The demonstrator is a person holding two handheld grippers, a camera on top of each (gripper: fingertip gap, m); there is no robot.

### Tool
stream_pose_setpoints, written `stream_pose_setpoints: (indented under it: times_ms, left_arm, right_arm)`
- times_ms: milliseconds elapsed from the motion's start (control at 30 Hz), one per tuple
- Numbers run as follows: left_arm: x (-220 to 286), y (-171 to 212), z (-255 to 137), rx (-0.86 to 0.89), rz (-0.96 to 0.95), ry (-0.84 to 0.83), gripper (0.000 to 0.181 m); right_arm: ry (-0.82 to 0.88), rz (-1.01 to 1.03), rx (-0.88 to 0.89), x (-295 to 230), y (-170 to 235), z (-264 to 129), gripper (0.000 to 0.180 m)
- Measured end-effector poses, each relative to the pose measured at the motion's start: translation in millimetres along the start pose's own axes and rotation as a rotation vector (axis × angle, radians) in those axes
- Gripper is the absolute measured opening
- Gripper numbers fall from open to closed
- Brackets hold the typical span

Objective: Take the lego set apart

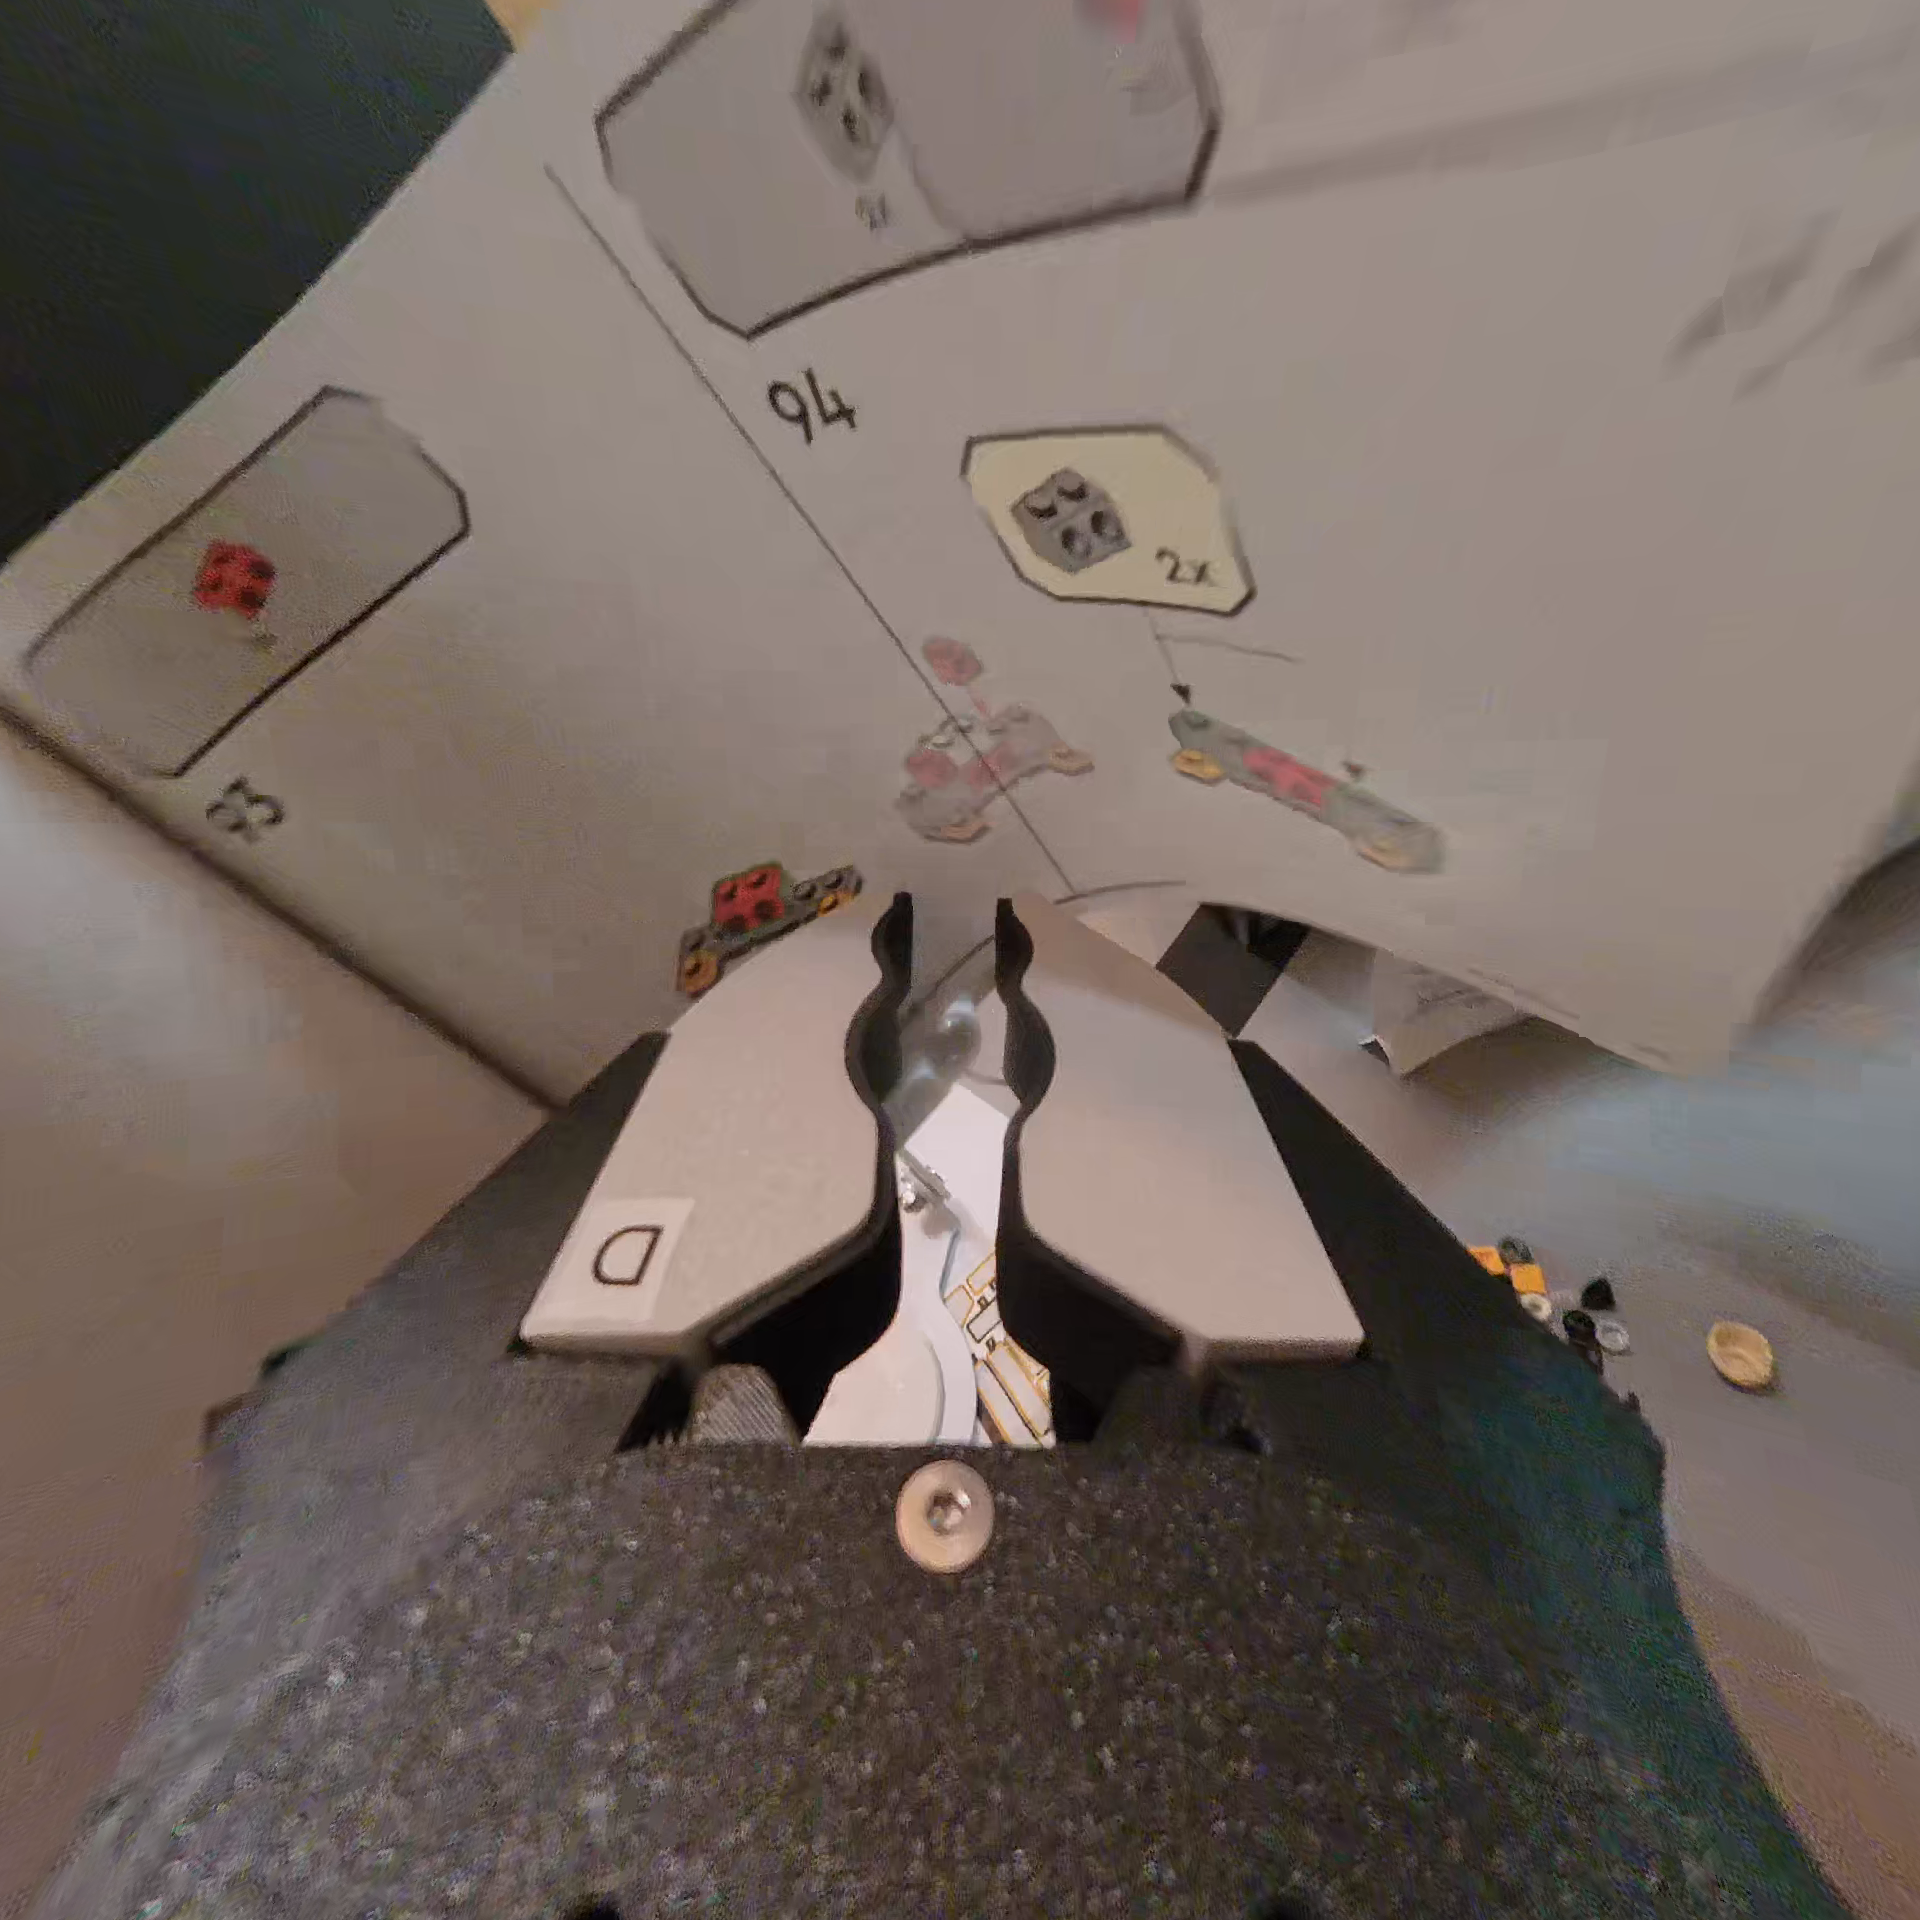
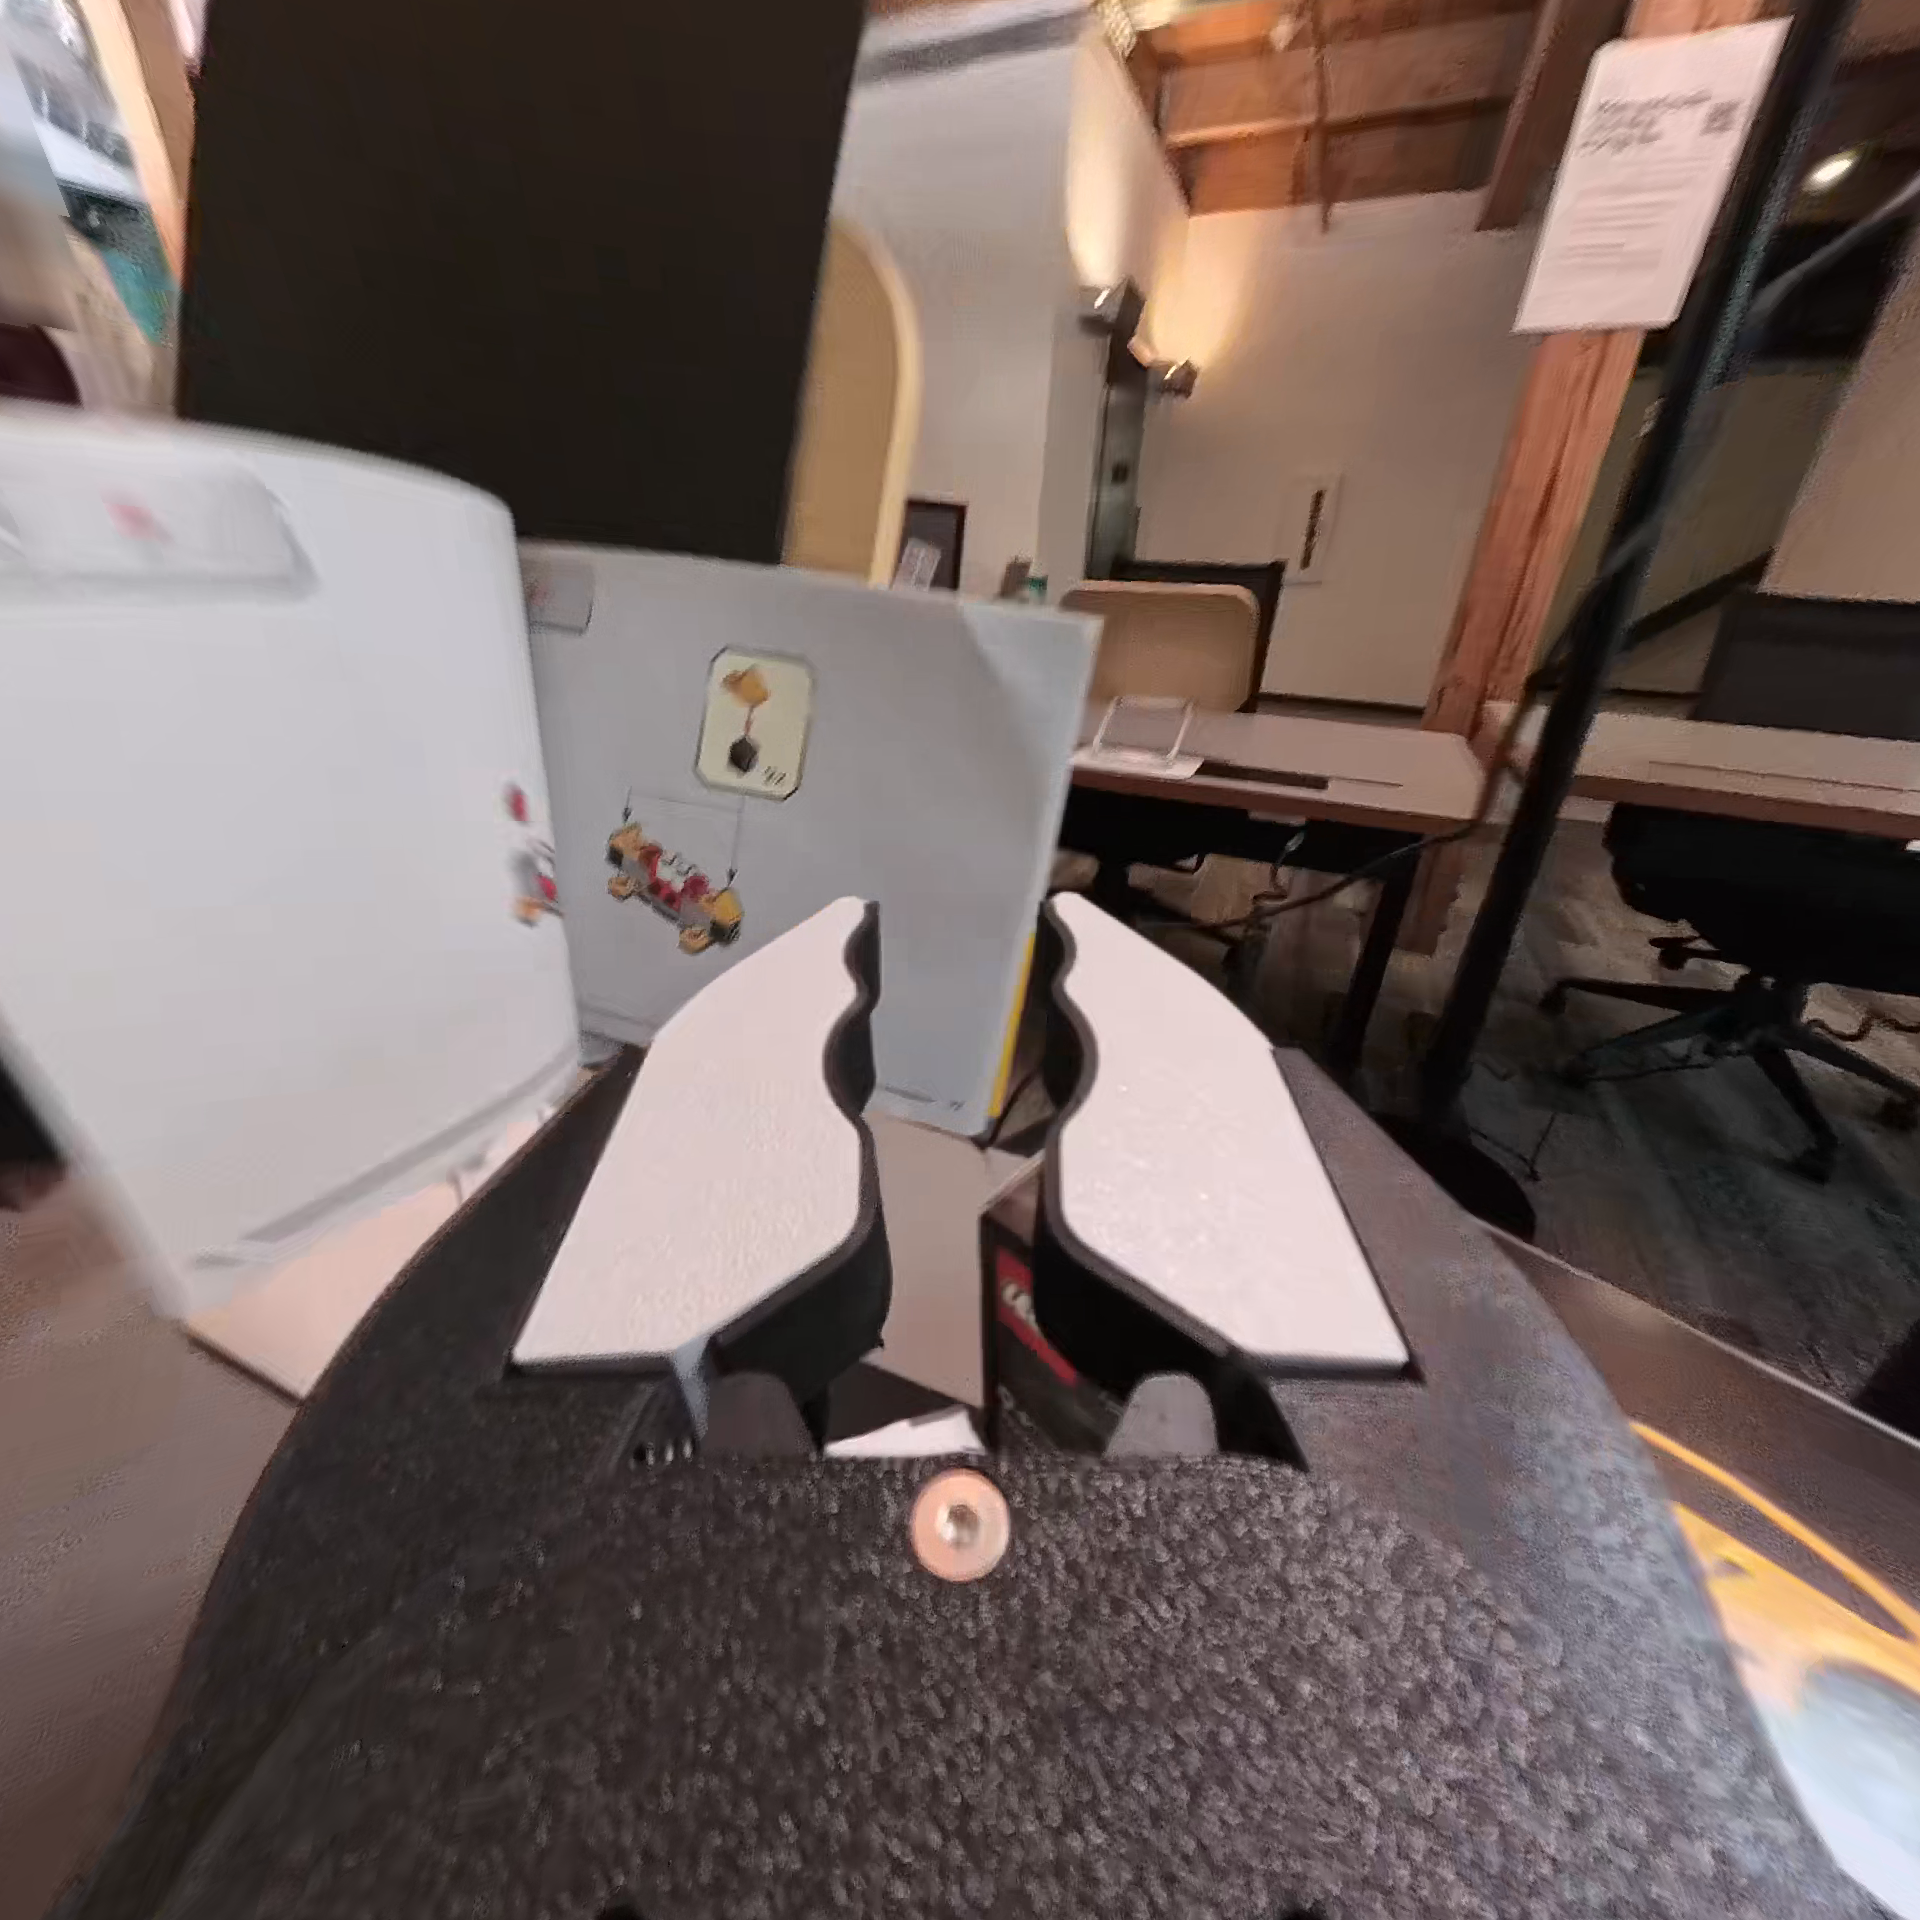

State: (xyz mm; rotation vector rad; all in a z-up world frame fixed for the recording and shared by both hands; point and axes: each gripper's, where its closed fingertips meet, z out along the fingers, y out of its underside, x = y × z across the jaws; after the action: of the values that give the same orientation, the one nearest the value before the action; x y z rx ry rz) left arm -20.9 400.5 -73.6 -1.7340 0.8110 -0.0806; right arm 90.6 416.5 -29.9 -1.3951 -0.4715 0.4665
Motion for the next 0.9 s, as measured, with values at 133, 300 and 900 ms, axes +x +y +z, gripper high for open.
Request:
stream_pose_setpoints:
  times_ms: [133,300,900]
  left_arm:
    - [-2,1,18,-0.078,0.033,-0.055,0.006]
    - [6,-3,27,-0.073,0.036,-0.023,0.008]
    - [-39,10,-8,-0.071,0.033,-0.146,0.005]
  right_arm:
    - [0.033,-0.058,0.146,-1,-41,-27,0.040]
    - [-0.127,-0.288,0.147,-71,-52,-17,0.027]
    - [-0.036,-0.488,-0.239,-91,77,20,0.020]
